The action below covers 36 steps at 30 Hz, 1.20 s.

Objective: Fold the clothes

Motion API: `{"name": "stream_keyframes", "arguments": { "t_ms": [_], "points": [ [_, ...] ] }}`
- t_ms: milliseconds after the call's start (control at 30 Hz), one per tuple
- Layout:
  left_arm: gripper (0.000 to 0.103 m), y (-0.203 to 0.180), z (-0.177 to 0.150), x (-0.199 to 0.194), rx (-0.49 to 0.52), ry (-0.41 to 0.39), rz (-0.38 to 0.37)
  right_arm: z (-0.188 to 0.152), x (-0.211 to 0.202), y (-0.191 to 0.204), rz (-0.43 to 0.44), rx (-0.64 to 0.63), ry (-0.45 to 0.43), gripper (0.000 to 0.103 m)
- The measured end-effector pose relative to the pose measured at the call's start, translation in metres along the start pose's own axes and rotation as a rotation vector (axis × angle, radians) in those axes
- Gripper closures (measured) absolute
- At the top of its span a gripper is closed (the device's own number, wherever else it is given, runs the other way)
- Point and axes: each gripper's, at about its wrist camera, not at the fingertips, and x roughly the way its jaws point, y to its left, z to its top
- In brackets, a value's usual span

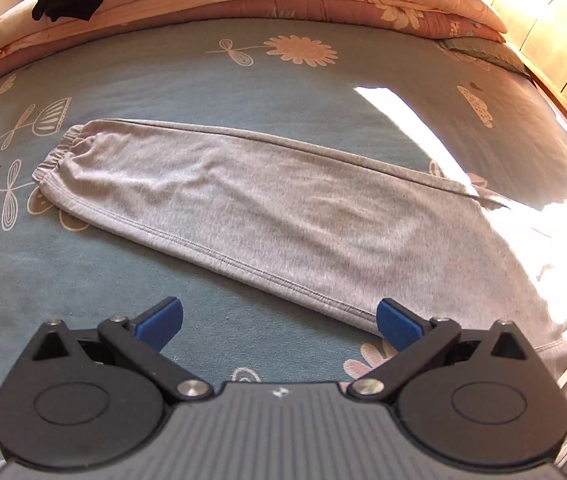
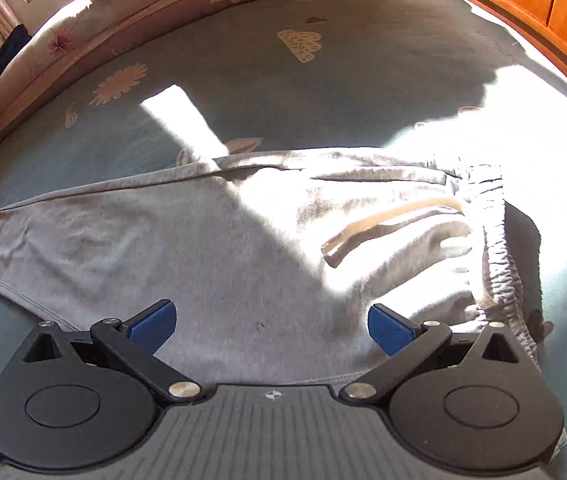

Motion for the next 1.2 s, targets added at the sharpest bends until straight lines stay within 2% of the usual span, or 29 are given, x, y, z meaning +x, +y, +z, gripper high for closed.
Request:
{"name": "stream_keyframes", "arguments": {
  "t_ms": [133,200,333,500,567,733,833,933,1067,1200],
  "points": [
    [0.001,-0.003,0.01,0.003,0.044,0.0,-0.033,-0.028,-0.043,-0.028,-0.139,-0.082,0.046,0.0],
    [0.001,-0.009,0.013,0.007,0.07,0.002,-0.039,-0.034,-0.049,-0.039,-0.164,-0.134,0.046,0.0],
    [0.001,-0.035,0.016,0.022,0.118,0.035,-0.056,-0.033,-0.033,-0.043,-0.112,-0.264,0.039,0.0],
    [0.001,-0.082,0.019,0.051,0.127,0.108,-0.085,-0.02,0.02,-0.027,-0.042,-0.567,0.036,0.0],
    [0.001,-0.103,0.02,0.061,0.118,0.127,-0.103,-0.013,0.039,-0.032,-0.034,-0.607,0.045,0.0],
    [0.001,-0.151,0.024,0.085,0.127,0.139,-0.129,-0.003,0.078,-0.059,0.068,-0.506,0.113,0.0],
    [0.001,-0.174,0.026,0.098,0.15,0.15,-0.139,-0.007,0.101,-0.076,0.067,-0.472,0.184,0.0],
    [0.001,-0.185,0.029,0.105,0.17,0.151,-0.128,-0.003,0.094,-0.09,0.075,-0.428,0.169,0.0],
    [0.001,-0.193,0.032,0.113,0.18,0.15,-0.103,0.012,0.071,-0.084,0.142,-0.42,0.079,0.0],
    [0.001,-0.196,0.036,0.118,0.143,0.162,-0.1,0.034,0.081,-0.072,0.216,-0.436,0.042,0.0]
  ]
}}
